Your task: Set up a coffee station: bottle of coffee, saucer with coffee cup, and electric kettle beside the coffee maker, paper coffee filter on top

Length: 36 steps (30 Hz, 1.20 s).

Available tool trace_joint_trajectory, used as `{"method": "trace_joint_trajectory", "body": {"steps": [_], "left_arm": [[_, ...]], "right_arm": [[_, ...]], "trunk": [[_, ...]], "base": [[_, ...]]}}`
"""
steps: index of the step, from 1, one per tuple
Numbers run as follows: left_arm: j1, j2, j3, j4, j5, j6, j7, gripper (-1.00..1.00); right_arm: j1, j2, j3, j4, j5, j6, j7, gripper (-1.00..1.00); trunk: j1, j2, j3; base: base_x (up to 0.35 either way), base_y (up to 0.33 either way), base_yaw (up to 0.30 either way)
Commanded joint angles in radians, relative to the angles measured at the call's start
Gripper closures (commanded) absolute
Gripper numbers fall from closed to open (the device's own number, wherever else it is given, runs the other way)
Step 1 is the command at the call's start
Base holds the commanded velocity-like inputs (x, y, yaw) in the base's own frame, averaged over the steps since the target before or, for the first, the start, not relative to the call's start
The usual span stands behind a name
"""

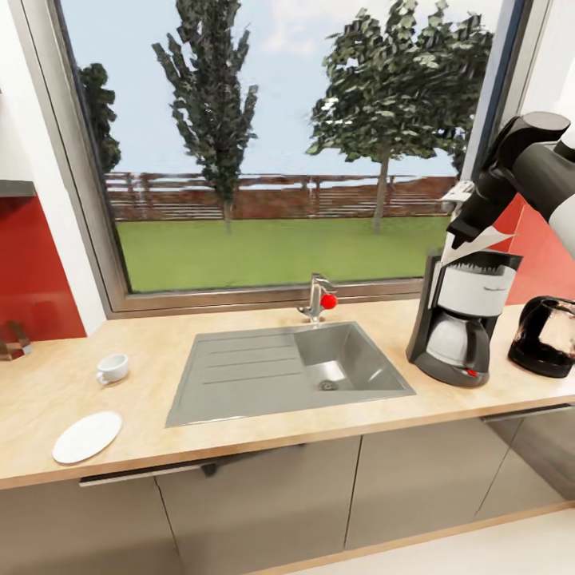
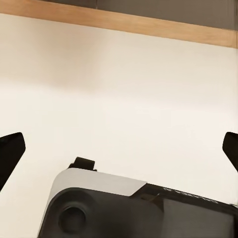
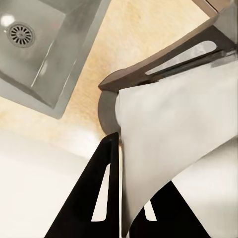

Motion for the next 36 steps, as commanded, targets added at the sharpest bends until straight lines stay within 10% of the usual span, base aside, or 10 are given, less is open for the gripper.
{"method": "trace_joint_trajectory", "body": {"steps": [1,14,36], "left_arm": [[0.0,0.0,-0.001,-0.002,0.006,-0.001,0.0,-1.0],[0.0,0.0,0.0,-0.002,0.006,-0.002,0.0,-1.0],[0.0,0.0,0.0,-0.002,0.006,-0.002,0.001,-1.0]], "right_arm": [[-0.001,-0.002,0.001,-0.003,0.006,0.019,0.012,1.0],[-0.004,-0.013,0.006,-0.038,0.014,0.023,-0.097,1.0],[0.002,-0.019,0.012,-0.035,0.166,0.047,-0.148,1.0]], "trunk": [[0.0,-0.001,-0.001],[0.0,-0.001,-0.001],[0.0,-0.001,-0.001]], "base": [[0.119,-0.176,0.0],[0.124,-0.139,0.0],[0.062,-0.055,0.0]]}}
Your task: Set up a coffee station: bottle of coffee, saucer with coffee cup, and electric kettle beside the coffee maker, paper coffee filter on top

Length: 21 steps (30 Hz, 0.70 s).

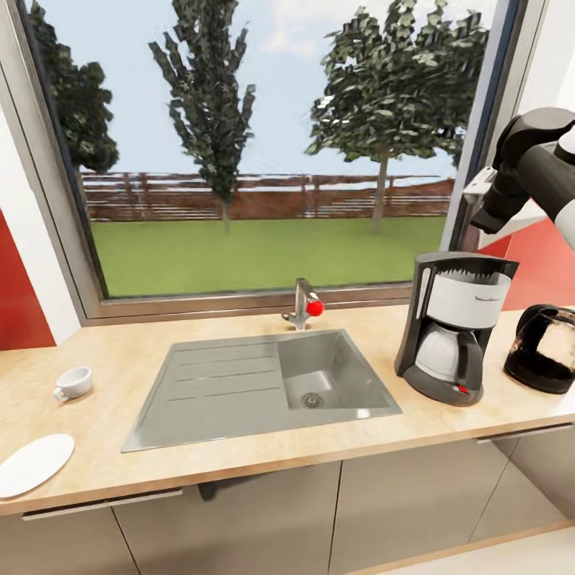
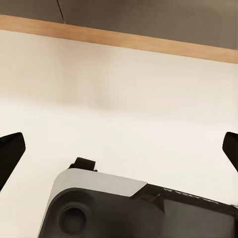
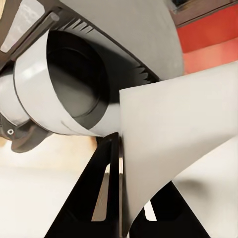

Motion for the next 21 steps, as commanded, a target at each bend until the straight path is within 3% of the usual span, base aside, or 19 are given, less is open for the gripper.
{"method": "trace_joint_trajectory", "body": {"steps": [1,7,21], "left_arm": [[0.0,0.0,-0.001,-0.002,0.006,-0.001,0.0,-1.0],[0.0,0.0,-0.001,-0.002,0.006,-0.001,0.0,-1.0],[0.0,0.0,-0.001,-0.002,0.006,-0.001,0.0,-1.0]], "right_arm": [[-0.001,-0.001,0.003,-0.002,0.004,0.024,0.012,1.0],[0.002,0.0,0.004,-0.001,0.009,0.066,0.013,1.0],[0.041,0.0,0.006,0.006,0.01,0.069,0.011,1.0]], "trunk": [[0.0,-0.001,-0.001],[0.0,-0.001,-0.001],[0.0,-0.001,-0.001]], "base": [[0.003,-0.003,0.0],[0.079,-0.061,0.0],[0.011,-0.008,0.0]]}}
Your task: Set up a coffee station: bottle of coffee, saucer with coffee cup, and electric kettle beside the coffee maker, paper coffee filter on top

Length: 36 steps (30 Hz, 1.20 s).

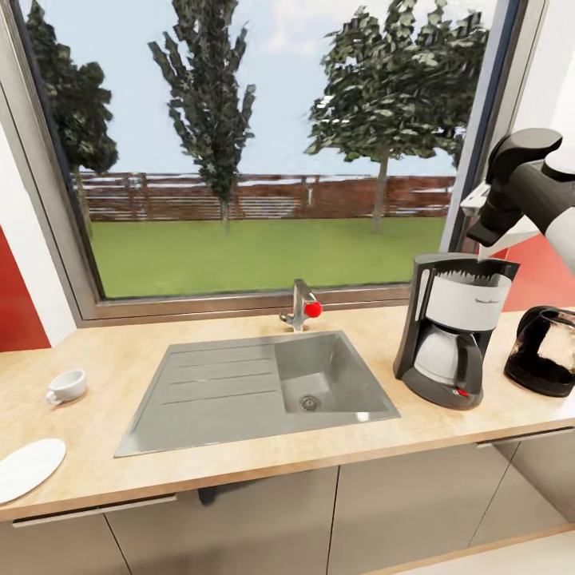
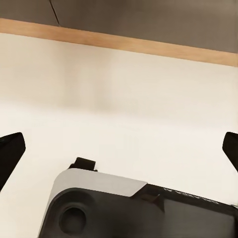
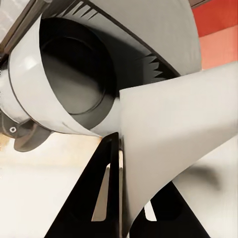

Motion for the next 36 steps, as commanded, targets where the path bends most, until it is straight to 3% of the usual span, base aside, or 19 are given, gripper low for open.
{"method": "trace_joint_trajectory", "body": {"steps": [1,36], "left_arm": [[0.0,0.0,-0.001,-0.002,0.006,-0.001,0.0,-1.0],[0.0,-0.001,-0.001,-0.002,0.006,-0.001,0.0,-1.0]], "right_arm": [[0.003,-0.001,0.003,-0.002,0.005,0.014,0.012,1.0],[0.053,-0.002,0.003,0.001,0.003,0.014,-0.041,1.0]], "trunk": [[0.0,-0.001,-0.001],[0.0,-0.001,-0.001]], "base": [[0.029,0.0,0.0],[0.048,-0.019,0.0]]}}
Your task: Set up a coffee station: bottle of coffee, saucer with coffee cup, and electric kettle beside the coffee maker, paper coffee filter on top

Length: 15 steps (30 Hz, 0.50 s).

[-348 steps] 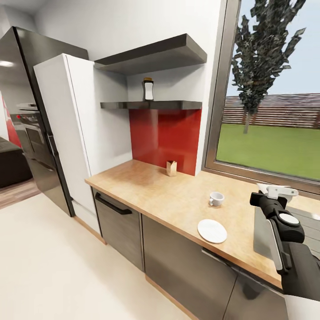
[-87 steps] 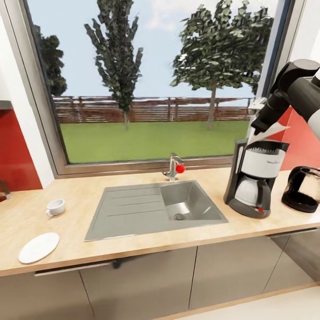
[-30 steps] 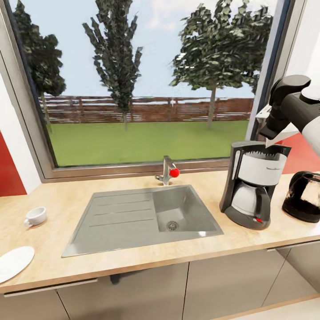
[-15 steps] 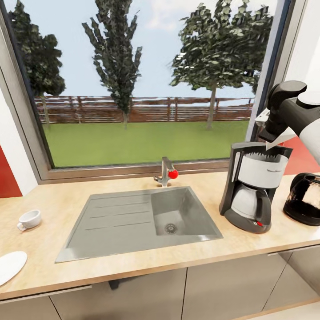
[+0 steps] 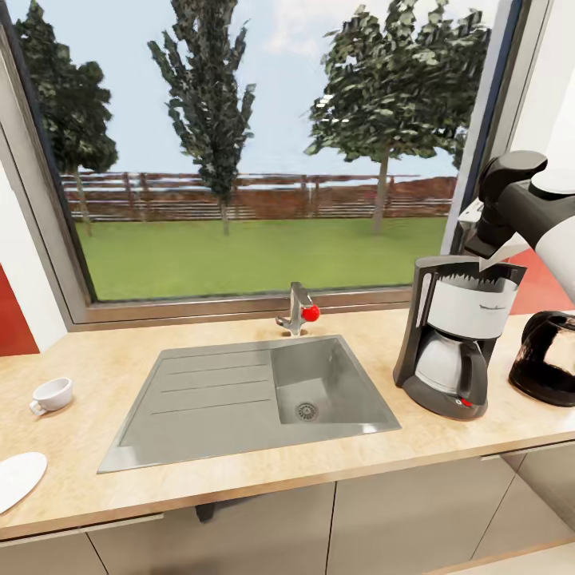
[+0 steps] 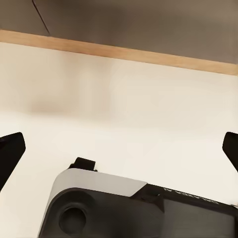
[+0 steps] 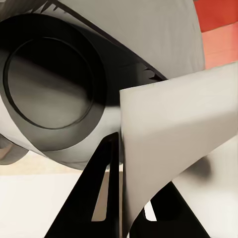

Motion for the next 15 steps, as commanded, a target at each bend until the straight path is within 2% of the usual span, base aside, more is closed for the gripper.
{"method": "trace_joint_trajectory", "body": {"steps": [1,10,15], "left_arm": [[0.0,0.0,-0.001,-0.002,0.006,-0.001,0.0,-1.0],[0.0,0.0,-0.003,-0.002,0.006,-0.001,0.0,-1.0],[0.0,0.0,-0.003,-0.002,0.006,-0.001,0.0,-1.0]], "right_arm": [[0.0,-0.001,0.003,-0.002,0.004,0.013,0.012,1.0],[0.019,-0.001,0.003,-0.002,0.004,0.013,0.012,1.0],[0.02,-0.001,0.003,-0.002,0.004,0.013,0.012,1.0]], "trunk": [[0.0,-0.001,-0.001],[0.0,-0.001,-0.001],[0.019,-0.036,-0.017]], "base": [[0.0,0.0,0.0],[0.0,0.0,0.0],[0.0,0.0,0.0]]}}
